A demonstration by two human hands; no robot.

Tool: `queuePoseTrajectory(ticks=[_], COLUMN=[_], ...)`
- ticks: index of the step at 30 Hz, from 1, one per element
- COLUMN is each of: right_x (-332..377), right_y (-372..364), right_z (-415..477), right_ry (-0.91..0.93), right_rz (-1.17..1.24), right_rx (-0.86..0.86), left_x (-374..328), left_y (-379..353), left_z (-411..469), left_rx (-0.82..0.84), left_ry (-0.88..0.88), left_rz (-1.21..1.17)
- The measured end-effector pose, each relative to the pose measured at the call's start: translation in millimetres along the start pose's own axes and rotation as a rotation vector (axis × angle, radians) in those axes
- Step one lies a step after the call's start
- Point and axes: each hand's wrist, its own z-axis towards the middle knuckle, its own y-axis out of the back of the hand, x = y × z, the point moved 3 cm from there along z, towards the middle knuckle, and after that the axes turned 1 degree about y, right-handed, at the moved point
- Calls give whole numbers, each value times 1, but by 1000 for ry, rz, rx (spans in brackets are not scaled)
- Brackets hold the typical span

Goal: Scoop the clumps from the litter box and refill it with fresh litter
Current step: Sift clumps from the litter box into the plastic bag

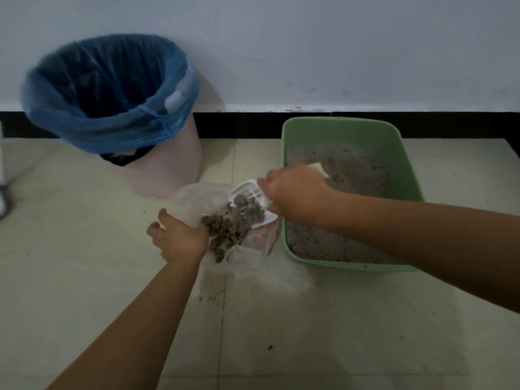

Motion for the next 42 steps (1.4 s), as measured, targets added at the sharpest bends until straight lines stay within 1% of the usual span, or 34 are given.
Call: queuePoseTrajectory(ticks=[1,2,3,5,7,9,10,12,14,16,18,20,22,23,25,26,27,30,34,38,40,42], right_x=[14,24,30,33,31,22,13,-8,-36,-64,-88,-107,-123,-130,-143,-149,-155,-166,-168,-175,-182,-184], right_y=[0,0,1,-2,-6,-9,-9,-7,-9,-10,-10,-13,-19,-22,-26,-28,-28,-32,-46,-42,-35,-38], right_z=[5,8,10,14,14,13,10,3,-11,-30,-51,-73,-91,-99,-111,-115,-117,-120,-122,-128,-133,-140], right_ry=[144,245,298,338,321,229,146,-72,-306,-467,-539,-589,-611,-607,-575,-551,-529,-459,-416,-469,-533,-637], right_rz=[-160,-277,-349,-371,-342,-270,-196,23,263,413,442,387,266,197,56,-13,-70,-135,-161,-151,-163,-12], right_rx=[-18,-36,-72,-146,-118,-62,-41,0,17,-43,-109,-116,-63,-28,36,70,105,167,231,211,215,301], left_x=[3,5,5,2,-1,-3,-4,-8,-20,-36,-50,-62,-71,-75,-79,-80,-81,-80,-82,-81,-81,-81], left_y=[-2,-2,-2,-1,-2,-3,-5,-7,-11,-20,-35,-53,-74,-84,-106,-115,-121,-127,-124,-125,-125,-125], left_z=[0,1,1,0,1,2,1,-3,-12,-22,-32,-46,-61,-69,-82,-87,-90,-94,-99,-99,-98,-98], left_rx=[43,62,64,55,49,35,16,-74,-165,-200,-135,7,147,219,356,390,383,264,232,199,186,180], left_ry=[43,47,19,-59,-92,-104,-107,-143,-243,-371,-496,-569,-589,-579,-500,-465,-450,-385,-342,-337,-348,-353], left_rz=[-50,-83,-95,-105,-119,-118,-95,4,92,90,27,-87,-125,-115,-135,-159,-179,-215,-195,-195,-183,-175])
